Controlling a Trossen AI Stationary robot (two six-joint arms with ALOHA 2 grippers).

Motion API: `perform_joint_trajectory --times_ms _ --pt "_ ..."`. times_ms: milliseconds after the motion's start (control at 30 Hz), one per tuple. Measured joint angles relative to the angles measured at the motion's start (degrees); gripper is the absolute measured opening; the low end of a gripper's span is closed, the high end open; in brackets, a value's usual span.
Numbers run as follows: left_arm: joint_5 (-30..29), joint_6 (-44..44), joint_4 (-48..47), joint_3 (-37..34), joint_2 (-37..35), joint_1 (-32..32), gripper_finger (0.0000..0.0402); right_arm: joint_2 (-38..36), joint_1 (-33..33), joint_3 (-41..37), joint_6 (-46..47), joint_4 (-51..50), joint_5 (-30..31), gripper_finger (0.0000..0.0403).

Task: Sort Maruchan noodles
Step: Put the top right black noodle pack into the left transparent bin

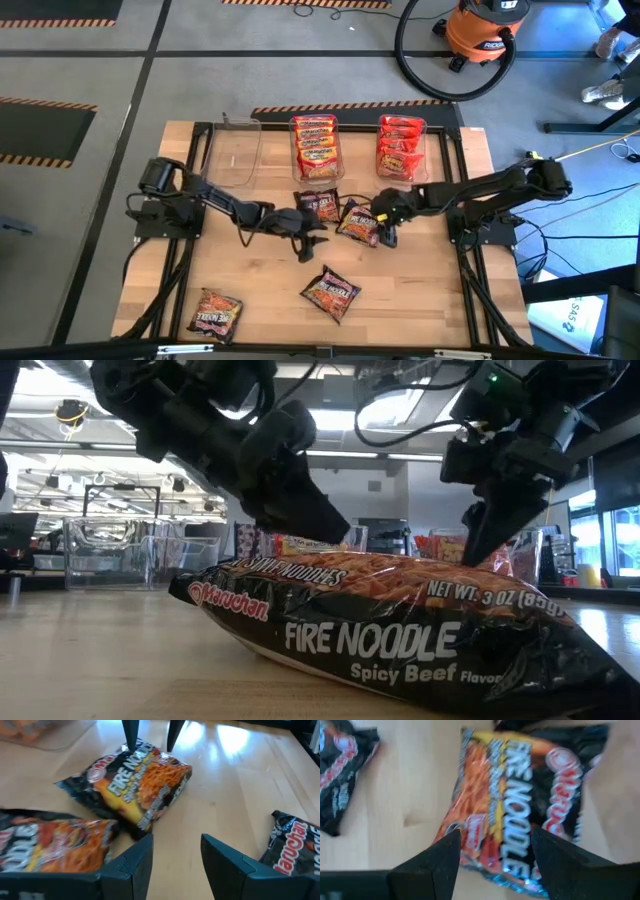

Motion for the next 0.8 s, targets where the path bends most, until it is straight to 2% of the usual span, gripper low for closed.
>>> perform_joint_trajectory --times_ms 167,400,500,633,700,800 --pt "0.0 -0.2 0.1 3.3 4.4 -2.3 0.0158 2.3 3.4 0.0 5.0 4.1 -1.0 0.0223" --pt "-2.1 -1.7 0.1 4.4 5.8 -5.2 0.0158 6.3 5.1 0.6 9.1 15.2 -10.5 0.0223" --pt "-3.5 -2.7 0.8 4.4 5.8 -6.0 0.0158 6.2 4.9 3.5 9.8 13.6 -12.4 0.0223" --pt "-3.5 -2.6 6.0 4.4 5.8 -6.7 0.0158 2.1 5.1 6.4 10.3 4.8 -12.7 0.0223" --pt "-3.6 -0.7 10.3 4.4 6.0 -6.9 0.0158 -0.8 5.8 5.7 10.7 0.4 -11.9 0.0223" --pt "-3.4 1.5 13.9 4.7 7.2 -6.3 0.0158 -4.6 6.5 2.1 12.7 -0.1 -9.8 0.0222"
